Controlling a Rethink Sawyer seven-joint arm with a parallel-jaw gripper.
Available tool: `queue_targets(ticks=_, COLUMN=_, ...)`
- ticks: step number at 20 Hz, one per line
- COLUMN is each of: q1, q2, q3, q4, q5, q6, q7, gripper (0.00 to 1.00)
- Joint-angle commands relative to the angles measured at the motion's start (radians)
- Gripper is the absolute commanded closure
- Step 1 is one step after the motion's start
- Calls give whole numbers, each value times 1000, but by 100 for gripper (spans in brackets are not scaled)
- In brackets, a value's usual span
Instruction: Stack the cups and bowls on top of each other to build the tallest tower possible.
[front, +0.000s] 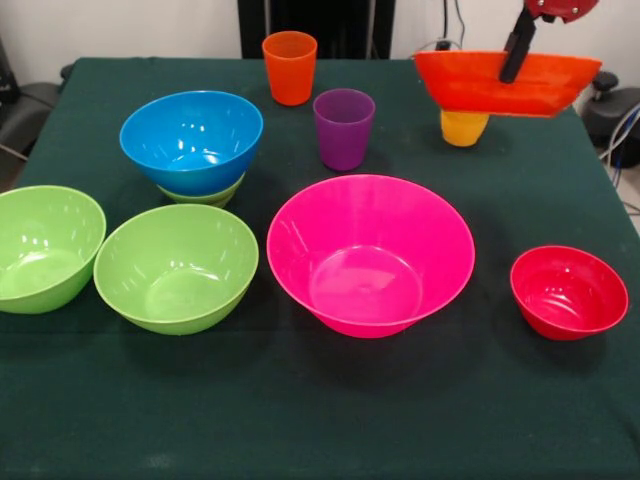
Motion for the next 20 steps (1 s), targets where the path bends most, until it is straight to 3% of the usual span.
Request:
queue_targets(ticks=1, q1=-59, q2=6, q3=205, q4=28, q5=-171, q6=-18, q7=-312, gripper=100)
queue_targets(ticks=7, q1=-122, q2=-18, q3=266, q4=59, q5=-248, q6=-78, q7=-352, gripper=100)
queue_targets(ticks=20, q1=-203, q2=-65, q3=358, q4=79, q5=-339, q6=-92, q7=-306, gripper=100)
